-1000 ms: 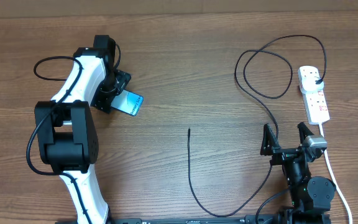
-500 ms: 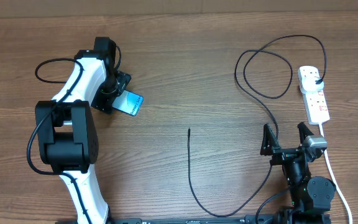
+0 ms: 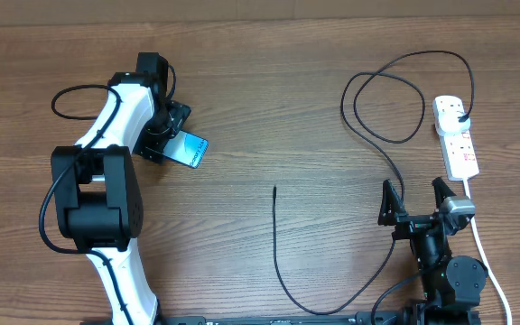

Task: Plug charger to phone and switch on socket
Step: 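Lower the left gripper onto the phone, aligning fingers with its long edges, then close the left gripper on the phone's sides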

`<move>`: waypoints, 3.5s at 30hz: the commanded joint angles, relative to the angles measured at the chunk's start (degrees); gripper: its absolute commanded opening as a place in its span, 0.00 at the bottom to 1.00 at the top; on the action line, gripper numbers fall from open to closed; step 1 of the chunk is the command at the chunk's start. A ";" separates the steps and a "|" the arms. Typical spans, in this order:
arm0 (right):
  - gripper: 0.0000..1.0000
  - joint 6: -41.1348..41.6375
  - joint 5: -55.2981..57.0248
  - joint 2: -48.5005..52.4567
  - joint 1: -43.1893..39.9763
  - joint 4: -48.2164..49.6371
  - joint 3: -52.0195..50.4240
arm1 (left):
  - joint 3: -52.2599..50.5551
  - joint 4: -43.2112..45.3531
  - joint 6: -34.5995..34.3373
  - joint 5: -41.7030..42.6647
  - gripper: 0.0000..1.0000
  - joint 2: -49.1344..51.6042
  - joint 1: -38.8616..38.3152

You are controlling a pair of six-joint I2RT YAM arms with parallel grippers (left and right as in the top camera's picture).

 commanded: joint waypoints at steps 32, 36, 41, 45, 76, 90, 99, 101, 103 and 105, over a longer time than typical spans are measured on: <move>1.00 -0.22 0.42 -0.42 0.33 0.24 -0.59 | -1.07 0.72 -1.40 -1.70 1.00 0.59 -1.18; 1.00 -0.22 0.42 -0.42 0.33 0.24 -0.59 | -1.09 0.72 -1.40 -2.16 1.00 0.59 -1.20; 1.00 -0.22 0.42 -0.42 0.33 0.24 -0.59 | -1.09 0.72 -1.40 -2.43 1.00 0.59 -1.18; 1.00 -0.22 0.42 -0.42 0.33 0.26 -0.59 | -1.11 0.72 -1.40 -2.43 1.00 0.68 -1.20; 1.00 -0.22 0.42 -0.42 0.33 0.24 -0.59 | -1.11 3.72 -2.21 0.42 1.00 4.02 -1.18; 1.00 -0.22 0.42 -0.42 0.33 0.24 -0.59 | -1.11 4.13 -2.21 2.54 1.00 4.07 -1.18; 1.00 -0.22 0.42 -0.42 0.33 0.24 -0.59 | -2.80 4.83 -2.25 2.97 1.00 4.42 -1.18; 1.00 -0.22 0.42 -0.42 0.33 0.26 -0.59 | -3.37 4.83 -2.23 2.97 1.00 4.42 -1.18; 1.00 -0.22 0.42 -0.42 0.33 0.26 -0.59 | -3.82 4.83 -2.25 2.97 1.00 4.42 -1.14; 1.00 -0.22 0.42 -0.42 0.33 0.26 -0.59 | -4.07 4.81 -2.25 3.04 1.00 4.42 -0.92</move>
